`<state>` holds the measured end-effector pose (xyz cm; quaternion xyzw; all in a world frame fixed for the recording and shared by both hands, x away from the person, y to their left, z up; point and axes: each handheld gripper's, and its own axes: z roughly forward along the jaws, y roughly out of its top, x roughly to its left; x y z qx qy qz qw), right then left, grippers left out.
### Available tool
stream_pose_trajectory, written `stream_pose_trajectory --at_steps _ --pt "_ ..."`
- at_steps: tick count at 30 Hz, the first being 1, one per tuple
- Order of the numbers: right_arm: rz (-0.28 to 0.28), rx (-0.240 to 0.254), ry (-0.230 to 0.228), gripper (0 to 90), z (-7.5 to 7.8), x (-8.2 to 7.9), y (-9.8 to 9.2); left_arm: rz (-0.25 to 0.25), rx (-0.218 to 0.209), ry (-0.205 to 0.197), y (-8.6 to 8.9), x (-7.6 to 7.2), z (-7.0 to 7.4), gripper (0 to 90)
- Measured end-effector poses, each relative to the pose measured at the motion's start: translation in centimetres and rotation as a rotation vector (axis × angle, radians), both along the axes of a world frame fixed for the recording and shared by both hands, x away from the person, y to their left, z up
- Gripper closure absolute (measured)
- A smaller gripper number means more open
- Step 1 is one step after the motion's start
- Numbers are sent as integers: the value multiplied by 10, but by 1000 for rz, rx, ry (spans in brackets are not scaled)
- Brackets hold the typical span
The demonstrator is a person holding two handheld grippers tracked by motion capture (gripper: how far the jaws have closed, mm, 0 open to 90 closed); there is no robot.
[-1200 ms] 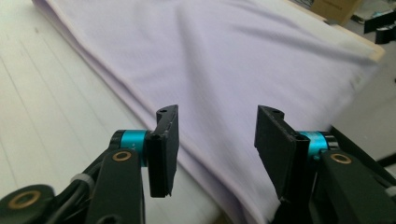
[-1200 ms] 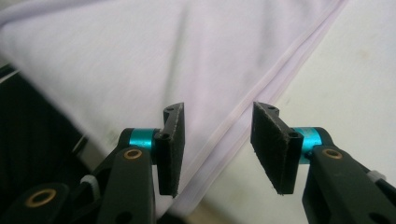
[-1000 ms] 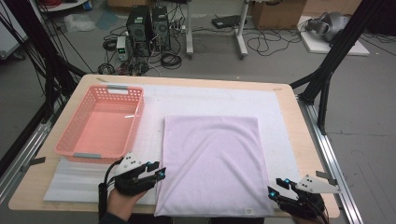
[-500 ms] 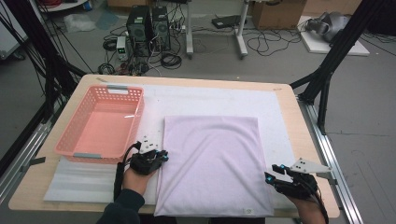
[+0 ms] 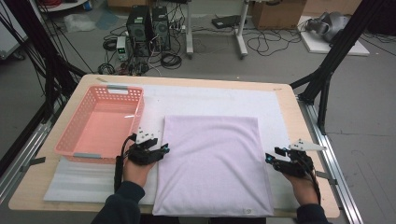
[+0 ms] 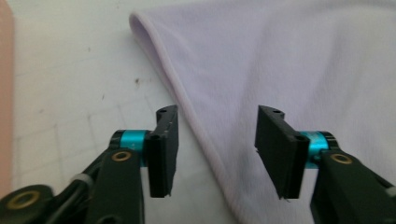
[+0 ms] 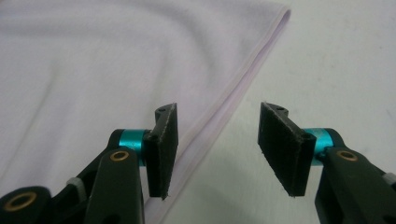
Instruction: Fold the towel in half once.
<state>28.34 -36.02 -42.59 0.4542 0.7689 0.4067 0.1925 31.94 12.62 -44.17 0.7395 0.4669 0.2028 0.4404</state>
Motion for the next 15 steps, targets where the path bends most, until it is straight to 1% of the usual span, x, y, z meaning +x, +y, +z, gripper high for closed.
stream_pose_trajectory --at_steps 1,2,3,4,5,6,7,8,9,10,11,12,13,14,15 --pt "-10 9 8 468 0 8 1 20 5 -27 -1 5 0 463" --pt "-17 14 10 468 -1 16 3 37 -6 -37 -3 11 1 451" --pt "-25 25 10 472 -2 23 5 45 -16 -31 -4 18 1 450" --pt "-35 25 19 472 -2 31 6 51 -25 -33 -5 24 2 446" --pt "-50 7 22 475 -3 39 8 65 -19 -34 -6 31 3 446" --pt "-61 -7 32 477 -4 47 10 72 -25 -29 -7 37 3 447" --pt "-74 -7 53 478 -5 54 12 74 -33 -24 -8 44 3 446" --pt "-82 -7 72 486 -6 61 13 84 -33 -15 -9 50 3 445" --pt "-81 0 106 504 -10 69 16 89 -38 -22 -10 53 3 445" --pt "-80 2 124 521 -12 72 19 92 -42 -25 -10 56 4 446" --pt "-65 -16 143 538 -16 76 22 91 -46 -17 -11 60 4 444" --pt "-64 -47 131 616 -18 77 26 91 -38 -12 -12 63 4 439" --pt "-51 -83 113 770 -16 77 27 89 -27 -9 -13 65 4 438" --pt "-42 -103 104 854 -15 77 26 96 -40 -17 -13 67 3 438" --pt "-59 -136 96 879 -13 75 25 107 -58 -19 -13 69 2 436"
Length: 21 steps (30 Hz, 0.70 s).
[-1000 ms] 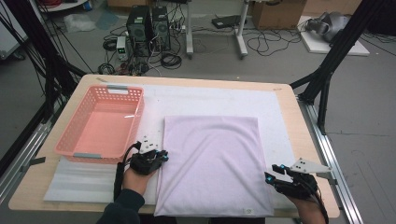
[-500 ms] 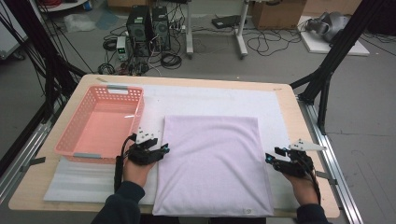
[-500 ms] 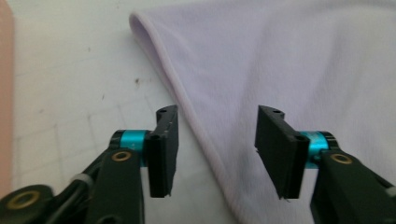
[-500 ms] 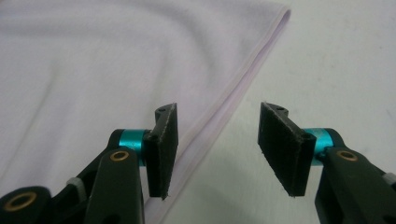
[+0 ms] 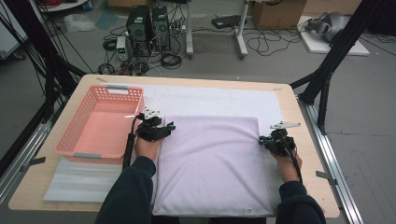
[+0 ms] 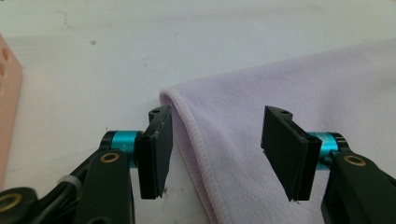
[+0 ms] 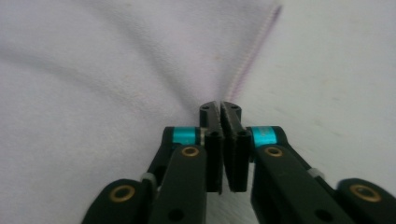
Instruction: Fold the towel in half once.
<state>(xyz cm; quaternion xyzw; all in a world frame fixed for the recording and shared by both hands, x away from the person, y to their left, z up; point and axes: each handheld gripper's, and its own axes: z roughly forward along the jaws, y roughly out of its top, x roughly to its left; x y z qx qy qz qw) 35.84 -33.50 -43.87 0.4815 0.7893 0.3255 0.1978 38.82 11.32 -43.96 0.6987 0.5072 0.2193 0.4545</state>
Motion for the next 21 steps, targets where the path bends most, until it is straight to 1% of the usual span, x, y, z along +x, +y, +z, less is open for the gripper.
stream_pose_trajectory --at_steps 1,2,3,4,5,6,7,8,10,11,12,13,14,15,16,17,18,19,21 --pt "-20 -33 -4 878 1 -2 0 10 -1 8 1 2 -2 428" --pt "-22 -42 -1 868 0 -2 -2 19 2 18 2 4 -4 422" --pt "-33 -28 0 800 0 -2 -3 19 -4 35 3 5 -7 414" --pt "-47 -31 -8 711 0 -2 -3 20 -10 45 3 7 -10 413" --pt "-51 -11 -20 654 0 -1 -4 22 -13 56 3 9 -12 413" --pt "-40 34 -26 611 0 1 -7 32 -23 70 3 10 -12 418" --pt "-42 69 -28 566 0 3 -9 32 -31 81 5 13 -12 424" --pt "-49 85 -29 517 0 7 -10 34 -37 80 5 15 -12 423" --pt "-59 110 -8 481 -2 16 -10 16 -22 93 2 20 -12 429" --pt "-59 104 4 475 -2 21 -8 4 -3 122 -1 23 -13 440" --pt "-54 97 7 471 -3 25 -5 4 13 114 -3 24 -13 444" --pt "-45 98 9 470 -4 29 -2 14 17 115 -3 24 -13 461" --pt "-27 85 17 474 -6 34 2 19 19 116 -2 24 -13 491" --pt "-19 65 10 493 -6 36 5 29 36 112 -3 24 -13 537" --pt "-11 50 -1 549 -6 37 8 29 71 103 -3 23 -13 630" --pt "-13 53 4 628 -6 38 11 -30 39 103 -2 24 -13 788" --pt "1 60 4 770 -6 38 12 -28 52 103 -3 24 -13 855" --pt "21 86 14 825 -6 38 14 -32 38 117 -2 26 -12 861" --pt "18 70 23 848 -4 39 16 -11 -3 140 1 31 -11 866"
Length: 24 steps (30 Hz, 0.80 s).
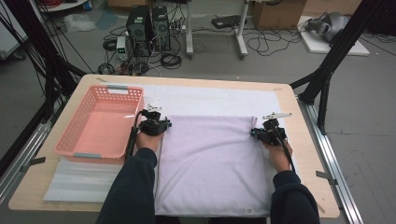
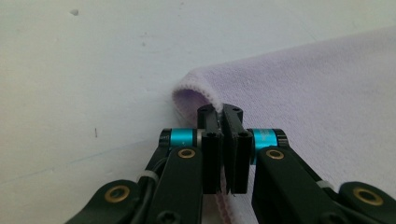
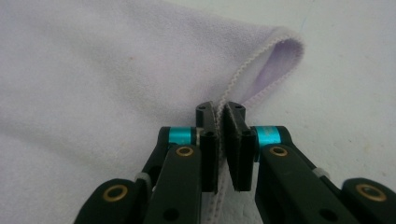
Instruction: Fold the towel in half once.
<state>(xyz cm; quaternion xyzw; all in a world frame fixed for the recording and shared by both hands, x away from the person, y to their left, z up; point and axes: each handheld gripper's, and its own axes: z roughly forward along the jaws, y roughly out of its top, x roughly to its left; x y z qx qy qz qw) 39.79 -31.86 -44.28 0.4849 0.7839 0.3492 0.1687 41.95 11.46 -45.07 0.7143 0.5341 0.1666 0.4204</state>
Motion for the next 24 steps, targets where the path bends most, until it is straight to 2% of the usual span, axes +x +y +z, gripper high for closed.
stream_pose_trajectory --at_steps 1,3,4,5,6,8,9,12,13,14,15,16,17,18,20,21,23,24 --pt "1 10 9 853 1 2 -1 12 -7 -16 0 1 1 867" --pt "-11 9 -27 856 3 4 -4 24 -5 -47 -1 4 6 868" --pt "-19 27 -50 856 4 4 -4 32 -3 -74 -2 5 8 869" --pt "-25 38 -72 857 5 5 -4 50 -19 -111 -2 6 11 869" --pt "-28 33 -93 857 7 6 -4 84 -47 -129 -1 7 12 869" --pt "-36 24 -132 858 10 10 -3 111 -64 -129 4 12 15 869" --pt "-45 32 -146 858 12 12 -2 113 -69 -152 4 14 17 869" --pt "-58 19 -193 857 20 21 2 105 -49 -223 3 20 24 868" --pt "-71 13 -195 856 21 25 4 108 -46 -250 2 21 25 867" --pt "-82 11 -190 853 20 29 5 107 -34 -255 1 22 24 861" --pt "-97 4 -193 844 19 32 6 112 -16 -250 0 23 23 826" --pt "-107 3 -188 806 17 34 8 124 -7 -231 -2 23 21 727" --pt "-122 -7 -177 699 14 35 10 127 -17 -200 -2 23 20 566" --pt "-138 -15 -172 658 13 35 11 110 -28 -178 -3 23 19 507" --pt "-129 28 -155 605 14 33 9 78 1 -141 -5 22 17 441" --pt "-132 20 -161 583 15 31 9 74 1 -124 -5 20 16 399" --pt "-125 27 -166 568 19 25 6 60 -4 -105 -5 17 16 380" --pt "-122 20 -169 560 20 21 4 53 -1 -113 -5 13 16 372"
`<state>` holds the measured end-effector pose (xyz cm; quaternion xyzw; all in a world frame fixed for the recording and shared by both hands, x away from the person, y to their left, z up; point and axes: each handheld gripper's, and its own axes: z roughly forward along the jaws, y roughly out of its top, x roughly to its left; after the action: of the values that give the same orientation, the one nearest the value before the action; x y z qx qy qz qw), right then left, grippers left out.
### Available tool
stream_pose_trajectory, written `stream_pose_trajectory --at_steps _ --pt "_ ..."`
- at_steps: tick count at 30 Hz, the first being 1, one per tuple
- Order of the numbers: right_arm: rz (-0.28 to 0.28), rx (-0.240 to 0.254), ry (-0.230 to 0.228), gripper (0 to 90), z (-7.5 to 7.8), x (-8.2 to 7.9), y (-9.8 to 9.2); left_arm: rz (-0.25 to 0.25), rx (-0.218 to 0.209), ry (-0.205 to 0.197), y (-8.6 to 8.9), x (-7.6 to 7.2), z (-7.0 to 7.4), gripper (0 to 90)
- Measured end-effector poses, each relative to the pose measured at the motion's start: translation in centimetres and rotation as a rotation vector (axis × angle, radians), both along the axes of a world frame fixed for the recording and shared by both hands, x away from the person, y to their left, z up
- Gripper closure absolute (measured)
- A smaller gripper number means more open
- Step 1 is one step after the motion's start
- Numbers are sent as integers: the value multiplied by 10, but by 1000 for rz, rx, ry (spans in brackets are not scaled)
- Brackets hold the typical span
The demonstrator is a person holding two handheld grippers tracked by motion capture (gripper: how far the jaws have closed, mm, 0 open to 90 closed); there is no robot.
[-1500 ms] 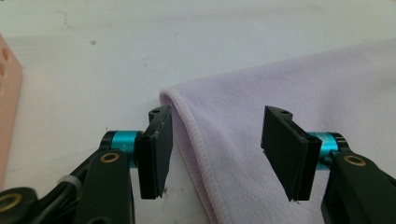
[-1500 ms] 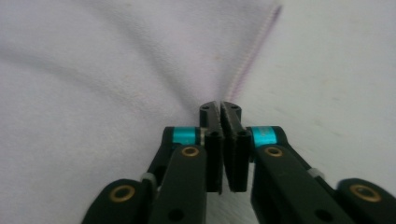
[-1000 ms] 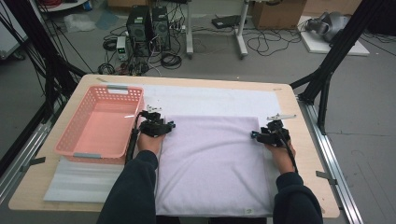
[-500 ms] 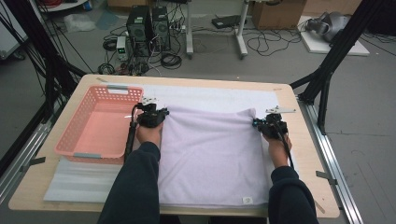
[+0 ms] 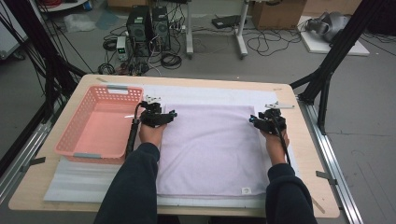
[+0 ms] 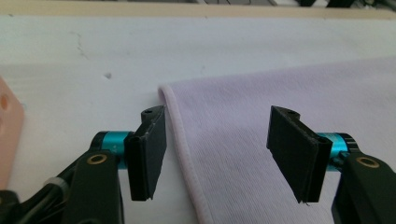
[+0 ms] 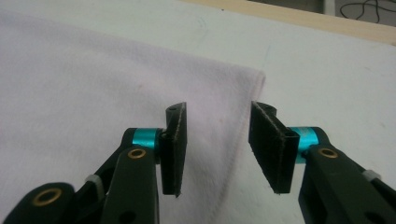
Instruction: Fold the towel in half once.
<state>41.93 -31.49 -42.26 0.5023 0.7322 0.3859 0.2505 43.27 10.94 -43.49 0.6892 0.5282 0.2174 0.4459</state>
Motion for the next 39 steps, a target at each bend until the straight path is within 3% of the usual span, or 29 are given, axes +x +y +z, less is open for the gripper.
stream_pose_trajectory --at_steps 3,5,9,11,14,22,28,32,39 --pt "23 19 18 533 4 -11 -10 -24 -11 -14 0 -10 2 377" --pt "57 58 51 509 9 -18 -16 -56 -19 -14 -1 -17 2 387" --pt "89 32 18 512 19 -44 -20 -114 -14 -32 -4 -36 4 406" --pt "108 58 21 518 19 -58 -22 -153 -6 -24 -6 -42 8 398" --pt "140 58 14 546 17 -82 -22 -176 -15 -95 -8 -59 17 414" --pt "175 29 28 620 -1 -143 -23 -207 -46 -130 3 -88 20 404" --pt "172 44 46 660 -4 -174 -26 -227 -74 -129 12 -115 11 386" --pt "166 47 98 685 -12 -190 -28 -260 -56 -119 16 -136 4 385" --pt "165 42 143 699 -23 -196 -18 -287 -43 -118 22 -162 3 385"
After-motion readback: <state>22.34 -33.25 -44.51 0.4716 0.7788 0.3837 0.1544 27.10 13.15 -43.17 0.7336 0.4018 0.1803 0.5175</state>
